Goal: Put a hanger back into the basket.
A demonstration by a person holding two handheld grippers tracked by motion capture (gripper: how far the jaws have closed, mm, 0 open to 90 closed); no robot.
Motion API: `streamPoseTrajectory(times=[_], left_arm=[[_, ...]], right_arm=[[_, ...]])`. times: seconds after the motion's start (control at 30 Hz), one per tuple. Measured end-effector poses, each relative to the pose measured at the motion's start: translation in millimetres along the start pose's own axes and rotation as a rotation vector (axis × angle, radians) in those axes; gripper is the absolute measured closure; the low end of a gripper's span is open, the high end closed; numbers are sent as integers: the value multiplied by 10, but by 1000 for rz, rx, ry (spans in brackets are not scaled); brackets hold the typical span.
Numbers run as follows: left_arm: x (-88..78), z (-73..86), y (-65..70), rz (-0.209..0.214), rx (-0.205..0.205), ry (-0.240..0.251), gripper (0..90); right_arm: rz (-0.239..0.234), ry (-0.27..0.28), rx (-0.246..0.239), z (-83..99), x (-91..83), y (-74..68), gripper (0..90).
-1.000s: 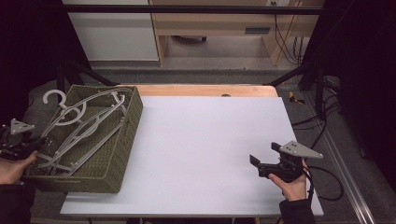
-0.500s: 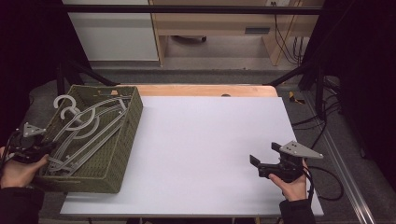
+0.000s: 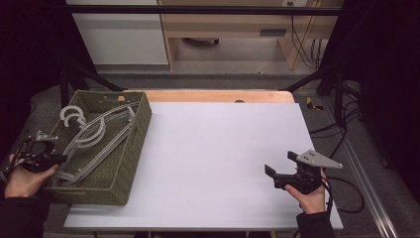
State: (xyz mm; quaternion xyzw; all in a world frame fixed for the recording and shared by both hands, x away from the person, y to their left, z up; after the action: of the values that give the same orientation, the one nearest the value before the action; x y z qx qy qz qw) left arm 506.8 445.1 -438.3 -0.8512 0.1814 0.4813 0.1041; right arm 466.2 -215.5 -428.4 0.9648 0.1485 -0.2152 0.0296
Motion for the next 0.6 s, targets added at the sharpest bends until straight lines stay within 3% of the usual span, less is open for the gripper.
streamPoseTrajectory(times=[0.1, 0.17, 0.3, 0.4, 0.53, 0.6], left_arm=[[-16, 8, 7, 13, 2, 9, 727], [-56, 0, 45, 51, 2, 37, 716], [-137, -59, 150, 42, 26, 92, 650], [-220, -149, 296, 61, 54, 175, 582], [-321, -273, 575, 122, 95, 306, 511], [-355, -337, 734, 164, 95, 392, 455]], right_arm=[[-1, 1, -7, 2, 0, 7, 40], [-2, -1, -4, 4, -2, 5, 40], [-3, 5, -8, 1, 0, 9, 40], [-4, 6, -8, 0, -4, 9, 40], [-2, 5, 2, -1, -10, 8, 39], [-3, 6, 1, -2, -9, 5, 38]])
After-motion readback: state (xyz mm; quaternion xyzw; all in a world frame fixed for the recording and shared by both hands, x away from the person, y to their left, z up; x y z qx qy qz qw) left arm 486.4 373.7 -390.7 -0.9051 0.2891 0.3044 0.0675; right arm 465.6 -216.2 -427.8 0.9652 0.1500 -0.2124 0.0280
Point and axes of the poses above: each handheld gripper's, and its own axes: x roughly forward along the jaws, z roughly out of its underside, y roughly to its right, the point moved 7 cm from there along x, roughly forward along the jaws, and after that the axes turned 14 degrees about z, right-handed, at the moved point
